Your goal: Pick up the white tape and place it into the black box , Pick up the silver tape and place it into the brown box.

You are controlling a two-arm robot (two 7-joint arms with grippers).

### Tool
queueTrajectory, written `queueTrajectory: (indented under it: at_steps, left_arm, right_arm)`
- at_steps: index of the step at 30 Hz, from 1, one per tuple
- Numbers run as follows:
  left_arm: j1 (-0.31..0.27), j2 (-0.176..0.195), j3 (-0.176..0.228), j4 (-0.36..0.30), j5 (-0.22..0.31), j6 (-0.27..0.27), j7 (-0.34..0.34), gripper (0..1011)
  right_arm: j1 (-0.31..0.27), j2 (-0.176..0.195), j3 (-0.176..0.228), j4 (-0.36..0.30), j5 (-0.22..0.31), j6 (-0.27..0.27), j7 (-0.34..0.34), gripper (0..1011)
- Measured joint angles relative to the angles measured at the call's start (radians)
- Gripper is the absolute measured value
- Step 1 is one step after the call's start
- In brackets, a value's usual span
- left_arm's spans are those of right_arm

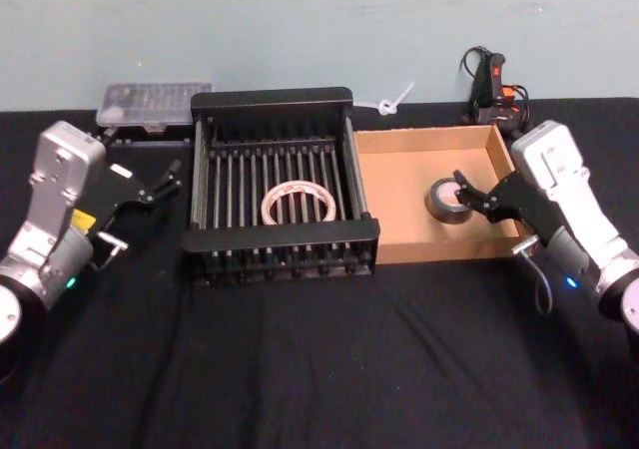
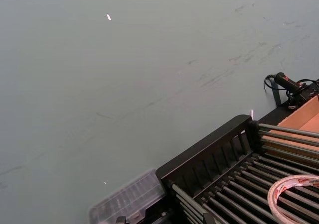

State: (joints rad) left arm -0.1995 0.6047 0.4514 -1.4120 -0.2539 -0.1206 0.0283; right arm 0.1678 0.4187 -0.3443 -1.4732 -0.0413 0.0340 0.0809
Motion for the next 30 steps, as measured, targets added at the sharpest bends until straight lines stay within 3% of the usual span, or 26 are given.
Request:
queueTrajectory:
  at_steps: [15,30]
  left_arm:
    - [0.000,0.000,0.000,0.000,0.000,0.000,0.000,1001]
    - [0.000,0.000,0.000,0.000,0.000,0.000,0.000,1001]
  right_arm:
    - [-0.019,-0.040,0.029,0.012,-0.006,-0.001,0.024,1002]
    - [-0.018,-0.036,0.024,0.011,-0.006,-0.002,0.024,1002]
